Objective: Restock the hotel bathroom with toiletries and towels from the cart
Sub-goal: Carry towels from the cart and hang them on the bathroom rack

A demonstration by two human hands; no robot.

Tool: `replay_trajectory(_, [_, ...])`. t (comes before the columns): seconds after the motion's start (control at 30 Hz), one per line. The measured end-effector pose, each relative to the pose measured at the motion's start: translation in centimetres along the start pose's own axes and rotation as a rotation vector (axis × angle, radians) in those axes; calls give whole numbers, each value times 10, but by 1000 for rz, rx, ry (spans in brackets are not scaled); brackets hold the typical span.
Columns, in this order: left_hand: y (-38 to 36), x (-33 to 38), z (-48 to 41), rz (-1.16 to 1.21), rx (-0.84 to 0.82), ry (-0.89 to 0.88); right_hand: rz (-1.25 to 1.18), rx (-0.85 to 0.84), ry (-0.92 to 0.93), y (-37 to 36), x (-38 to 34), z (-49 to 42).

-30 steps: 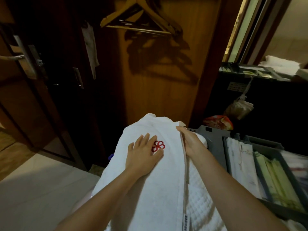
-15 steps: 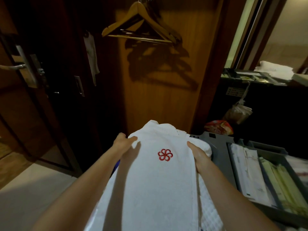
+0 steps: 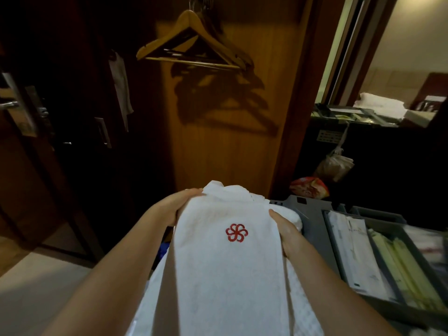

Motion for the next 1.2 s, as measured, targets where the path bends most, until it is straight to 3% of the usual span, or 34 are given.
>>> replay_trajectory(0.23, [17, 20, 27, 84, -83, -191, -227, -135, 142, -7, -39, 16])
replay_trajectory(0.4, [24, 29, 71, 239, -77, -237, -243, -275, 232, -24, -73, 36])
replay_trajectory(0.57, [24, 42, 116, 238, 56, -363, -172, -478, 202, -51, -92, 65])
replay_trajectory(0.83, [23, 46, 199, 291, 328, -484, -214, -671, 207, -79, -119, 119])
replay_trajectory(1.2, [-27, -6, 331, 351, 721, -647, -218, -942, 112, -61, -100, 215])
Point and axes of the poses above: each hand's wrist, its own z-axis away from the middle knuckle, its own y-axis out of the back of the hand, x = y × z, the point moved 5 cm from there along -z, towards the middle knuckle, and after that the axes turned 7 degrees about y, right-handed, at the moved point
